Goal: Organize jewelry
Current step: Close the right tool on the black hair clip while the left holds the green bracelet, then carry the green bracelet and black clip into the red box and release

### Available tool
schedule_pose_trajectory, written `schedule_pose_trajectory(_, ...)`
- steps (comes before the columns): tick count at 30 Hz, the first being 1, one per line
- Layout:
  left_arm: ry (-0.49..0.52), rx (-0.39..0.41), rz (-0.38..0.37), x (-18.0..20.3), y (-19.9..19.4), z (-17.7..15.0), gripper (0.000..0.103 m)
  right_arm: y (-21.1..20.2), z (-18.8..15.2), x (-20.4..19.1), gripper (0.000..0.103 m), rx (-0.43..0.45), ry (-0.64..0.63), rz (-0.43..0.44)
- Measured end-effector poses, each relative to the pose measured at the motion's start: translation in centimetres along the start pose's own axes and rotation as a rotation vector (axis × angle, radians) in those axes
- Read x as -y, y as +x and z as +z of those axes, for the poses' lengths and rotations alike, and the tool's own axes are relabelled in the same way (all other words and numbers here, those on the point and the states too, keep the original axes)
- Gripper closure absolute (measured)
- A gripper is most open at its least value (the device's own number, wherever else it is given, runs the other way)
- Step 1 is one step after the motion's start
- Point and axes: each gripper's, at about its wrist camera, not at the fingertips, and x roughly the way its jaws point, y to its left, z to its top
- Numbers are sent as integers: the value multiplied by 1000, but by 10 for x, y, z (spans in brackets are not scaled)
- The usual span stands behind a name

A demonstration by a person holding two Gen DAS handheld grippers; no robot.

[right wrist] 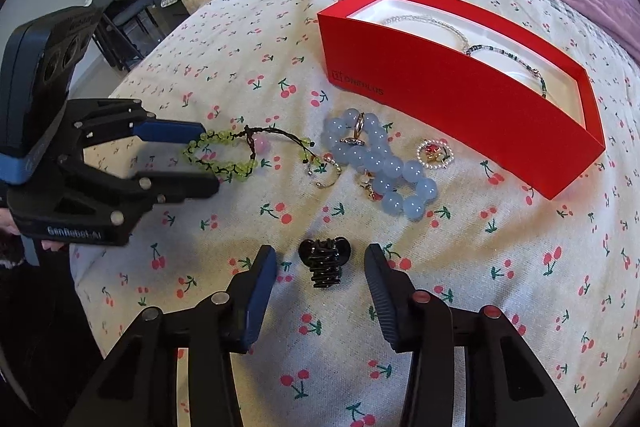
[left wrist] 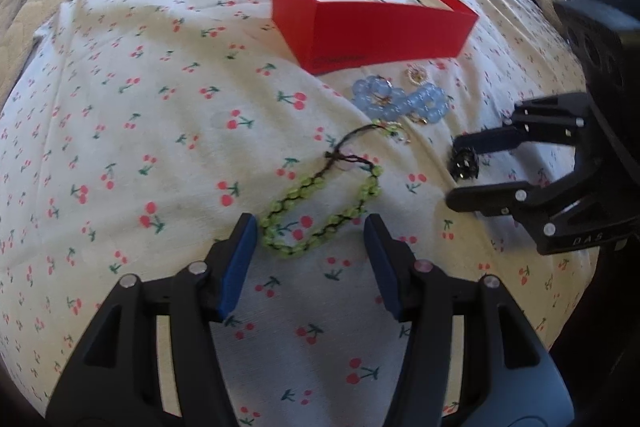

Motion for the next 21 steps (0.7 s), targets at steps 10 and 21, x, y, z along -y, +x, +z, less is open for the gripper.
schedule_pose_trajectory(10, 32, 7, 10, 7, 5, 7, 72, 2, 2, -3, 72, 19, -21, 4)
schedule_pose_trajectory(21, 9, 34, -30, 10, -8, 13, 97, -5, 5, -4, 77, 31, -21, 17)
